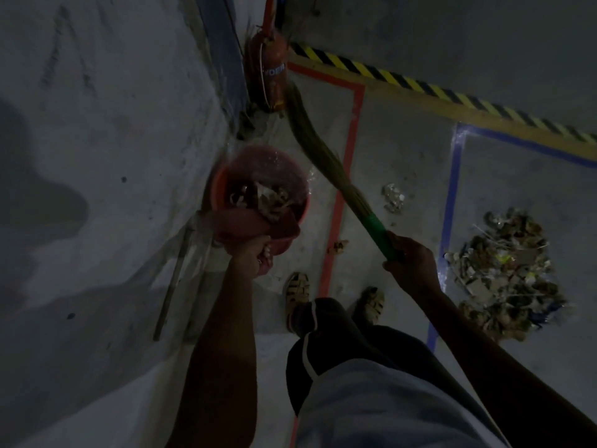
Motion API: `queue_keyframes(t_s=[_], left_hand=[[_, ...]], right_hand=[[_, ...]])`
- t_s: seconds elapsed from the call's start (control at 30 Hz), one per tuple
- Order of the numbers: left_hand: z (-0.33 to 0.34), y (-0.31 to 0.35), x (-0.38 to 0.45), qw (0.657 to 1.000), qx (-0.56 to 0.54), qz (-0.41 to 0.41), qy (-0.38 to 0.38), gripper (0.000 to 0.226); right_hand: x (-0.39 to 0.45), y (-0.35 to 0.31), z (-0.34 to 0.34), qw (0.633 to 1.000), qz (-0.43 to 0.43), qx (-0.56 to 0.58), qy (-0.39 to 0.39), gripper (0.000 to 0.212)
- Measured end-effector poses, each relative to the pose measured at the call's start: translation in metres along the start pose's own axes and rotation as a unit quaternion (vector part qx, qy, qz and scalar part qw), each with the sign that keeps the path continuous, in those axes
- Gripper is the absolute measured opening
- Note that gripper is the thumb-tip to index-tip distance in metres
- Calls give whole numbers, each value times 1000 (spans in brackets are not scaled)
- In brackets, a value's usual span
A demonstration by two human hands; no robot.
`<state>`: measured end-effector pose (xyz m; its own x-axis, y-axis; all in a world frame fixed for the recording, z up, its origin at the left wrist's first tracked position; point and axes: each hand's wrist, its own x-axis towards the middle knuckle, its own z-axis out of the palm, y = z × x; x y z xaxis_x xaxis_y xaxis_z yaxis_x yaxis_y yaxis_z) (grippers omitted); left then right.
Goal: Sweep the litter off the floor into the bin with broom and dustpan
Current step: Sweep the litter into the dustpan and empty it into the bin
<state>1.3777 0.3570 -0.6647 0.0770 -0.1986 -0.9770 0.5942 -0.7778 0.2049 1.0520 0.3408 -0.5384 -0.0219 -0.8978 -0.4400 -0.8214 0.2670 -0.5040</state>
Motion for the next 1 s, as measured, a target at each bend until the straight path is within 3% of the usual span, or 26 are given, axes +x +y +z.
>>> queue_keyframes(t_s=[0.3,0.43,0.67,0.87,1.0], left_hand=[[68,-61,-50,998,49,47,5,39],[108,-122,-40,995,49,75,43,43],[178,-225,23,986,67,124,90,52],[249,-230,76,978,89,176,73,45],[275,-214,124,970,85,214,72,45]], right_hand=[[10,84,-20,994,75,72,-28,70],[27,151,-12,991,89,90,-39,68],[90,287,25,985,99,122,-73,85],[155,369,64,984,125,118,-56,87],[198,402,94,987,120,104,-41,74]])
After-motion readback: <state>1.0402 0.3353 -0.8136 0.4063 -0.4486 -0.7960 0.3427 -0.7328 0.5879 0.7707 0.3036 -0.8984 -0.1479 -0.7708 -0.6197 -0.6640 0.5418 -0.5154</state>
